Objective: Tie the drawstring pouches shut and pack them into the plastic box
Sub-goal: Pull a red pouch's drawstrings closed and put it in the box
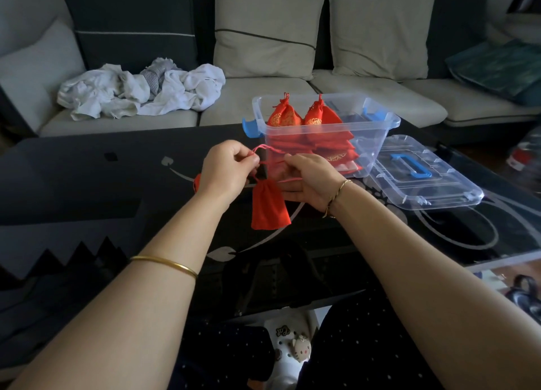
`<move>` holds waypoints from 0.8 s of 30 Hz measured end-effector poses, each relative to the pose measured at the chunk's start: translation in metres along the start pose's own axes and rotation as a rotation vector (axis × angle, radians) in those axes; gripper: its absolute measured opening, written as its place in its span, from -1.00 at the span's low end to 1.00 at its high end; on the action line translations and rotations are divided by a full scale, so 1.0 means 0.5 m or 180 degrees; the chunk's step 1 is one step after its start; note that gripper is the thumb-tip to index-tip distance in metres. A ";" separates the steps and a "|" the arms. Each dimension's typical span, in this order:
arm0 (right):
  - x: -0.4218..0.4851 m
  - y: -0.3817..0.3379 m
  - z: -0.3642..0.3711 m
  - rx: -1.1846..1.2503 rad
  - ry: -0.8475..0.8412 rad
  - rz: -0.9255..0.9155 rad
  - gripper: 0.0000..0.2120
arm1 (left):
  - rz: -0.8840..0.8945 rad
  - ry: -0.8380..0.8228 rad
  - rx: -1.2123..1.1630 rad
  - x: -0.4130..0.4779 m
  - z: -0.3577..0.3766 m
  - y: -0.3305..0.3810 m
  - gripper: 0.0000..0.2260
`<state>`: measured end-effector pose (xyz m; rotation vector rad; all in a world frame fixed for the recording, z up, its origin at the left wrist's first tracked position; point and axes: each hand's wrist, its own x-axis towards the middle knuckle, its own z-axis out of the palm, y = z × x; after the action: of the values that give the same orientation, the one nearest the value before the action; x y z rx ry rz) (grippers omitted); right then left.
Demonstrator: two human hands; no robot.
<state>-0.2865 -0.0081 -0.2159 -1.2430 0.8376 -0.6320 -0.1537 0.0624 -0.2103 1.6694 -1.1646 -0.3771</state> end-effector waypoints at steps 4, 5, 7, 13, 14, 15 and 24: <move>0.009 0.008 -0.013 -0.0210 0.0229 0.0062 -0.78 | -0.0299 -0.0062 0.0440 -0.001 -0.008 -0.007 -0.83; 0.011 0.011 -0.016 -0.0251 0.0284 0.0106 -0.75 | -0.0387 -0.0159 0.0564 -0.001 -0.008 -0.008 -0.80; 0.014 0.016 -0.020 -0.0325 0.0352 0.0180 -0.72 | -0.0553 -0.0315 0.0837 -0.002 -0.007 -0.008 -0.76; 0.017 0.025 -0.029 -0.0599 0.0514 0.0237 -0.70 | -0.0882 -0.0400 0.1015 0.000 -0.007 -0.006 -0.73; 0.017 0.026 -0.031 -0.0627 0.0547 0.0235 -0.70 | -0.0903 -0.0409 0.1032 -0.001 -0.006 -0.004 -0.73; 0.018 0.027 -0.032 -0.0661 0.0580 0.0233 -0.70 | -0.0918 -0.0412 0.1041 0.000 -0.005 -0.003 -0.74; 0.028 0.049 -0.049 -0.1086 0.0990 0.0515 -0.73 | -0.1325 -0.0234 0.0549 0.007 -0.010 -0.005 -0.84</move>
<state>-0.2998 -0.0272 -0.2450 -1.3833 1.3345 -0.5737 -0.1474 0.0623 -0.2095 2.0687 -0.9163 -0.6151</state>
